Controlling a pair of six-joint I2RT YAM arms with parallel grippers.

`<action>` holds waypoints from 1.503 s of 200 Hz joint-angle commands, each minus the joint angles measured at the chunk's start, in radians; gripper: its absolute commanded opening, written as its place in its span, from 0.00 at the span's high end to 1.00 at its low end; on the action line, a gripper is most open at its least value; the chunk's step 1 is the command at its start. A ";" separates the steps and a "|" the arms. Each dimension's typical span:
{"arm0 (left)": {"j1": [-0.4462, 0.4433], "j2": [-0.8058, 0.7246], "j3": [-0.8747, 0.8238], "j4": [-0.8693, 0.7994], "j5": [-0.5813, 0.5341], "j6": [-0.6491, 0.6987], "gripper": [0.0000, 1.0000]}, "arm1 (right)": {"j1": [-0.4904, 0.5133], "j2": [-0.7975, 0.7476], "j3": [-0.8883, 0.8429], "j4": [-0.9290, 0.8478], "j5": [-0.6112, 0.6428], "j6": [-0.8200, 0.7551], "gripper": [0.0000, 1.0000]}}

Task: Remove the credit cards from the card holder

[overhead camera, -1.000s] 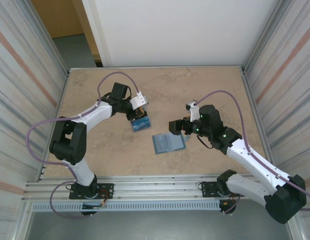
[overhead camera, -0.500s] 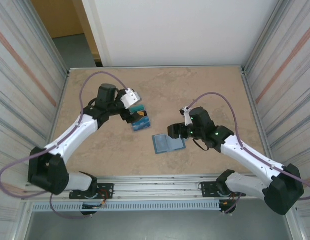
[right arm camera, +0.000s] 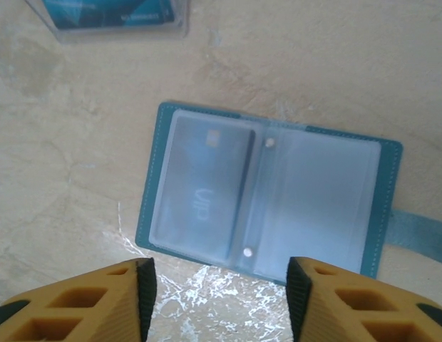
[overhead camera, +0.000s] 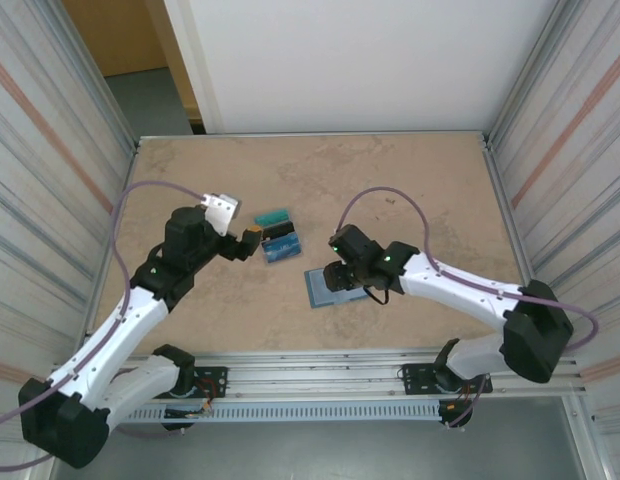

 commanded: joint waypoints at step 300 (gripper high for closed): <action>-0.004 -0.018 -0.018 -0.076 -0.106 -0.239 0.01 | 0.053 0.441 0.161 -0.048 -0.038 -0.012 0.41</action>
